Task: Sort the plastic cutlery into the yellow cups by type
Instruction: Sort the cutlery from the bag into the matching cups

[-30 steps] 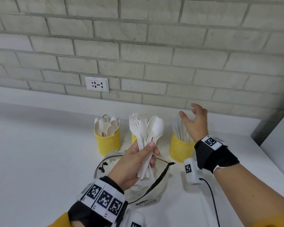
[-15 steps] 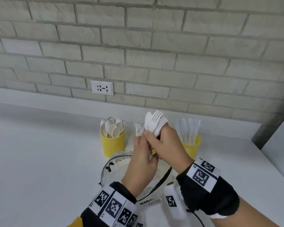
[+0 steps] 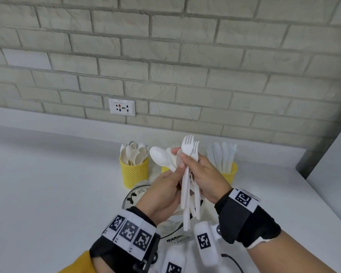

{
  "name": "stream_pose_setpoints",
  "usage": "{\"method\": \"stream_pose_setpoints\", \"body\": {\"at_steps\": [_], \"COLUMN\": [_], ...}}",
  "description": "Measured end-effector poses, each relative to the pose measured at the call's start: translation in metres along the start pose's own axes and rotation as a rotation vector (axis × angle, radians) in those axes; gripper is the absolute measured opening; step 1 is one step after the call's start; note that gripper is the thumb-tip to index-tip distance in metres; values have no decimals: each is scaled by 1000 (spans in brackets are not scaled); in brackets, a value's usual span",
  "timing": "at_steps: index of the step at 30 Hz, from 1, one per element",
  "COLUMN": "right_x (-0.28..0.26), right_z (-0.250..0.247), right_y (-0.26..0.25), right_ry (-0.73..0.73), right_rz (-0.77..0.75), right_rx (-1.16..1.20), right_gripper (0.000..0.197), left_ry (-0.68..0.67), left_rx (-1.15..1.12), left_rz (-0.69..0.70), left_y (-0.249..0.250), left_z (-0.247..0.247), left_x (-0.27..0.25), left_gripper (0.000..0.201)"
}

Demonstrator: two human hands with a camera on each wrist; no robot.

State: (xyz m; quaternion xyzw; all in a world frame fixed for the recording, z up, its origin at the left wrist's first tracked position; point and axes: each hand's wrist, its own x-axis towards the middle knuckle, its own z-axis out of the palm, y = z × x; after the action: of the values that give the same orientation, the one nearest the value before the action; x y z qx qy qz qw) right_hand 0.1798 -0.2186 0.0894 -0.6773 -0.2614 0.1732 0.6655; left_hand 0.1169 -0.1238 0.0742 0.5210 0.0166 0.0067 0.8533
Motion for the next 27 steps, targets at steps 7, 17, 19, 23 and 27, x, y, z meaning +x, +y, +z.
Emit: {"method": "stream_pose_setpoints", "body": {"at_steps": [7, 17, 19, 23, 27], "right_x": [2, 6, 8, 7, 9], "right_z": [-1, -9, -10, -7, -7], "right_y": [4, 7, 13, 20, 15], "right_ry": [15, -62, -95, -70, 7], "right_rz": [-160, -38, -17, 4, -14], "right_rx": [-173, 130, 63, 21, 2], "right_gripper": [38, 34, 39, 35, 29], "left_ry": [-35, -54, -16, 21, 73], "left_rx": [-36, -66, -68, -23, -2], "left_rz": [-11, -68, -95, -109, -70], "left_y": [3, 8, 8, 8, 5], "left_z": [-9, -5, -5, -6, -8], "left_x": [5, 3, 5, 9, 11], "left_gripper": [31, 24, 27, 32, 27]}}
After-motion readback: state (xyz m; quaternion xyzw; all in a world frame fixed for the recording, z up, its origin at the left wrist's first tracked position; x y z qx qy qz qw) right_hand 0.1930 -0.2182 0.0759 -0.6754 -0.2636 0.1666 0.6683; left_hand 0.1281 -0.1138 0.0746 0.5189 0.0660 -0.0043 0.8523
